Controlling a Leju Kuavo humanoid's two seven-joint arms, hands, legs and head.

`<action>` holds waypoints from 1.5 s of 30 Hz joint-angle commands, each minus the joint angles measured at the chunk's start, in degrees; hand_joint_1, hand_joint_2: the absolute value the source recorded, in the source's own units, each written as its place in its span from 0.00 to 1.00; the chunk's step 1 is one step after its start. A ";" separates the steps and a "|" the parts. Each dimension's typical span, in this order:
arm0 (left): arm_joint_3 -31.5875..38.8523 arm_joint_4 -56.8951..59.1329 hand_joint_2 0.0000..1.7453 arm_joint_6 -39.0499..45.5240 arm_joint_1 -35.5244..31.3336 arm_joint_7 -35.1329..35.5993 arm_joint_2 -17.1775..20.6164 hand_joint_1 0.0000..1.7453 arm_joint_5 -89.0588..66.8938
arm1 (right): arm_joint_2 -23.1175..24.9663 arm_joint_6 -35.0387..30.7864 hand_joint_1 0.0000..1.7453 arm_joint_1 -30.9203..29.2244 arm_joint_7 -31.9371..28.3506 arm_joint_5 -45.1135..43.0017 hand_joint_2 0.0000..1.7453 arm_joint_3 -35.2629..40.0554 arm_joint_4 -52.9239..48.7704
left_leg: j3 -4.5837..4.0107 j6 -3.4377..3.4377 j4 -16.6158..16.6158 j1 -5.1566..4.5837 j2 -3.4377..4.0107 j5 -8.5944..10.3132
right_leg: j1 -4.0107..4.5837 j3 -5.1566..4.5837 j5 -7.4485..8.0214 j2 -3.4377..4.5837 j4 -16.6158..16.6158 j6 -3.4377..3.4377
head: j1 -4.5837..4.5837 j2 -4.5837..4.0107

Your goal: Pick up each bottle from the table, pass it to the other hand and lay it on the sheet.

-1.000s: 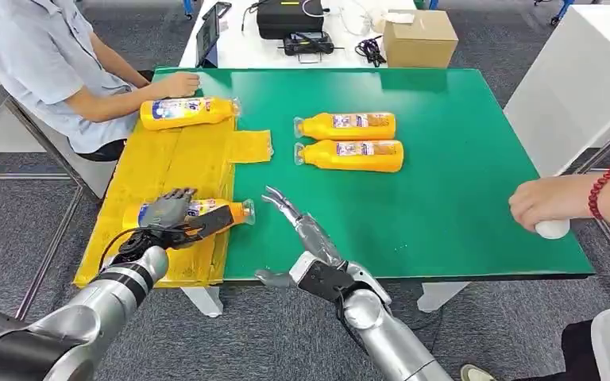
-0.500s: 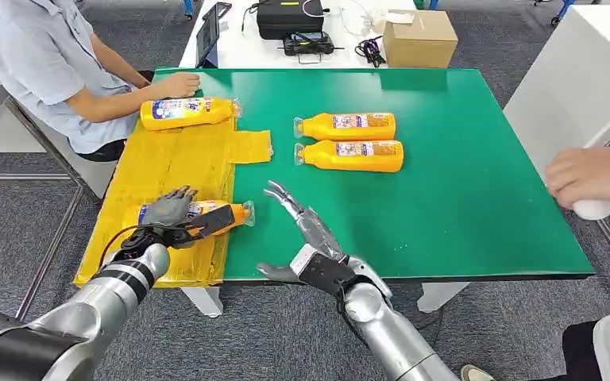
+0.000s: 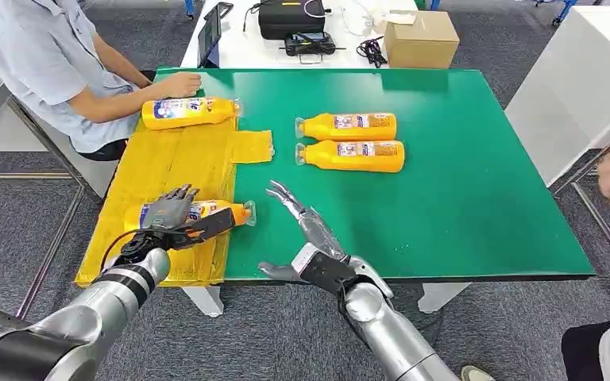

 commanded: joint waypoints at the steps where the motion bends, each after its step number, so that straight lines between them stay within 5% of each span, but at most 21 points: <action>1: -0.45 1.49 1.00 -2.77 -1.19 -2.52 -1.93 0.00 -0.97 | 0.26 -0.68 0.00 -0.76 0.29 0.49 1.00 -1.39 2.63 | -0.04 -0.08 -0.01 0.05 -0.05 0.02 | 0.06 -0.02 0.01 -0.07 -0.02 -0.13 | 0.00 0.00; 45: -7.67 -8.46 1.00 -2.12 -1.03 -8.30 -0.57 0.00 1.95 | 0.40 -1.63 0.00 1.88 -0.37 2.53 1.00 -3.74 1.67 | -0.64 -0.06 0.02 0.03 0.06 -0.02 | 0.03 -0.66 -0.02 0.04 -0.01 -0.07 | 0.00 0.00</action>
